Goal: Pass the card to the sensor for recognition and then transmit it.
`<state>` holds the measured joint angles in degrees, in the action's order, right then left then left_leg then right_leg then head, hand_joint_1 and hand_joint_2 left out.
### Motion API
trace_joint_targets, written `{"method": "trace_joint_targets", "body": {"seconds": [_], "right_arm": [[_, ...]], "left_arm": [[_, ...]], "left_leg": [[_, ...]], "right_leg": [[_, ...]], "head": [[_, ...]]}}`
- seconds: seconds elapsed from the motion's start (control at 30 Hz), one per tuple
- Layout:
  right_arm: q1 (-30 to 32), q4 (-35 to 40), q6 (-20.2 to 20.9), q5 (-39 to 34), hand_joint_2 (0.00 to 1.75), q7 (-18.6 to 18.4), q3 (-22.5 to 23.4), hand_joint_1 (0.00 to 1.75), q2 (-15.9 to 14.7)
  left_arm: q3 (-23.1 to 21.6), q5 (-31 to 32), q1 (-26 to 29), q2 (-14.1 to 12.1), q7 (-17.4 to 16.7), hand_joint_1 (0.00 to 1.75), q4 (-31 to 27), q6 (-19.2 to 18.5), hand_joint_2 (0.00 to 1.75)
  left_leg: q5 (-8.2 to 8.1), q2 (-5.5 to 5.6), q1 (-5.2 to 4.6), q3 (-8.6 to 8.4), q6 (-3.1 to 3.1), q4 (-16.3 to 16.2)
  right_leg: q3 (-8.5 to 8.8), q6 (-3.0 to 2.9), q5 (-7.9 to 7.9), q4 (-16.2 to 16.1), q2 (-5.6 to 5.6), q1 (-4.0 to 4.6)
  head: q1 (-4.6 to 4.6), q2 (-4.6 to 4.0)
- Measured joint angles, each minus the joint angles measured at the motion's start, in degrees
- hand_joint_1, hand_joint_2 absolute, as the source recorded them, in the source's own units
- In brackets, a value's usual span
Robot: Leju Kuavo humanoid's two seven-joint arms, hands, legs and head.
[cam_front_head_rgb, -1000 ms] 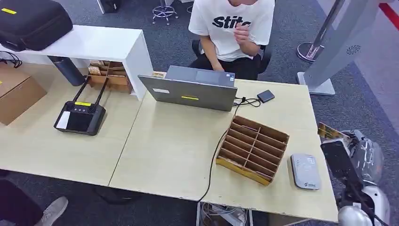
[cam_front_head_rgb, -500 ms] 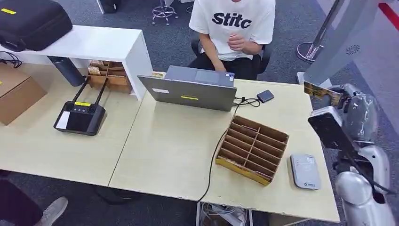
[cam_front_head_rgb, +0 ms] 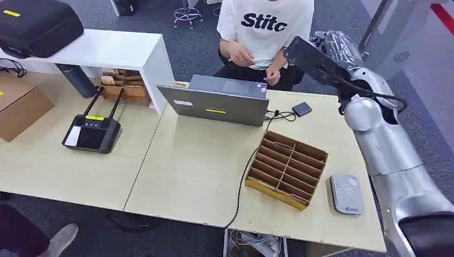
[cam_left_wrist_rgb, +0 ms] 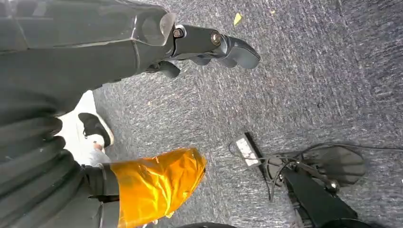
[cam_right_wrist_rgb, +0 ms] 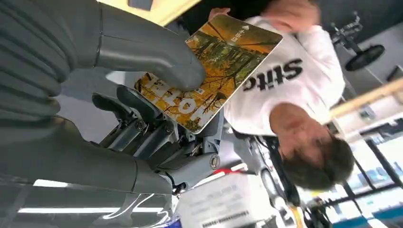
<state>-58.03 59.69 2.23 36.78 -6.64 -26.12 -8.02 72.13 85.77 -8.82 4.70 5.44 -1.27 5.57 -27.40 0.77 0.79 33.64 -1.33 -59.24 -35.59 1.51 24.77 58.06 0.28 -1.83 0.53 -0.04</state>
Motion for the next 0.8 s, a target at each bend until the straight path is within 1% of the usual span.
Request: {"method": "trace_joint_targets", "body": {"seconds": [0.03,0.1,0.13,0.17,0.33,0.43,0.53,0.7,0.8], "right_arm": [[-0.9,-2.3,0.0,0.0,1.75,-0.3,-0.5,1.71,0.4],[-1.9,-6.5,0.1,0.5,1.75,-0.6,-1.5,1.71,1.1],[-2.1,-8.3,0.2,0.9,1.75,-0.7,-2.1,1.75,1.3],[-2.3,-10.0,0.2,1.2,1.75,-1.0,-2.5,1.75,1.5],[-2.9,-15.2,0.2,2.4,1.75,-1.4,-4.1,1.75,2.0],[-2.9,-16.9,0.1,2.5,1.75,-1.5,-4.6,1.73,2.0],[-2.9,-18.1,-0.1,3.0,1.75,-1.6,-4.9,1.75,2.0],[-2.8,-19.0,-0.9,3.5,1.75,-1.8,-5.0,1.75,2.0],[-2.7,-19.4,-1.0,3.5,1.75,-1.9,-5.0,1.71,2.0]], "left_arm": [[0.0,0.0,0.0,0.0,-0.2,0.0,0.0,0.0,1.75],[0.0,0.1,0.0,0.0,-0.7,0.0,0.0,0.3,1.75],[0.0,0.1,0.0,0.0,-0.9,0.0,0.0,0.4,1.75],[0.0,0.1,0.1,0.0,-1.0,0.0,0.0,0.4,1.75],[0.0,0.1,0.2,0.0,-1.1,0.0,0.0,0.7,1.75],[0.0,0.1,0.4,0.0,-1.3,0.0,0.0,0.7,1.75],[0.0,0.1,0.6,0.0,-1.7,0.0,0.0,0.6,1.75],[0.0,0.1,0.9,0.0,-1.6,0.0,0.0,0.7,1.75],[0.0,0.1,1.0,0.0,-1.6,0.0,0.0,0.7,1.75]], "left_leg": [[0.0,0.02,0.0,0.0,0.0,0.0],[-0.01,0.01,0.0,0.02,0.0,0.0],[-0.01,0.02,-0.01,0.02,0.01,0.0],[-0.02,0.02,-0.01,0.03,0.02,0.0],[-0.05,0.02,-0.02,0.06,0.02,0.0],[-0.05,0.01,-0.02,0.06,0.02,0.0],[-0.05,0.0,-0.02,0.05,0.02,0.0],[-0.04,-0.01,-0.01,0.04,0.01,0.0],[-0.04,0.0,-0.01,0.05,0.01,0.0]], "right_leg": [[0.0,0.0,0.0,0.0,-0.02,0.0],[0.0,0.0,0.0,0.0,-0.02,0.0],[0.0,0.0,0.0,0.0,-0.02,0.0],[0.0,0.01,0.01,0.0,-0.02,-0.01],[-0.03,0.01,0.02,-0.1,-0.03,-0.01],[-0.04,0.01,0.02,-0.1,-0.03,-0.01],[-0.04,0.01,0.02,-0.1,-0.02,-0.01],[-0.06,0.01,0.01,0.0,0.0,0.0],[-0.07,0.01,0.01,0.0,-0.01,0.0]], "head": [[-0.02,0.0],[0.0,0.0],[0.0,0.0],[0.0,0.0],[0.0,0.0],[0.0,0.0],[0.0,0.0],[0.0,0.0],[0.0,0.0]]}}
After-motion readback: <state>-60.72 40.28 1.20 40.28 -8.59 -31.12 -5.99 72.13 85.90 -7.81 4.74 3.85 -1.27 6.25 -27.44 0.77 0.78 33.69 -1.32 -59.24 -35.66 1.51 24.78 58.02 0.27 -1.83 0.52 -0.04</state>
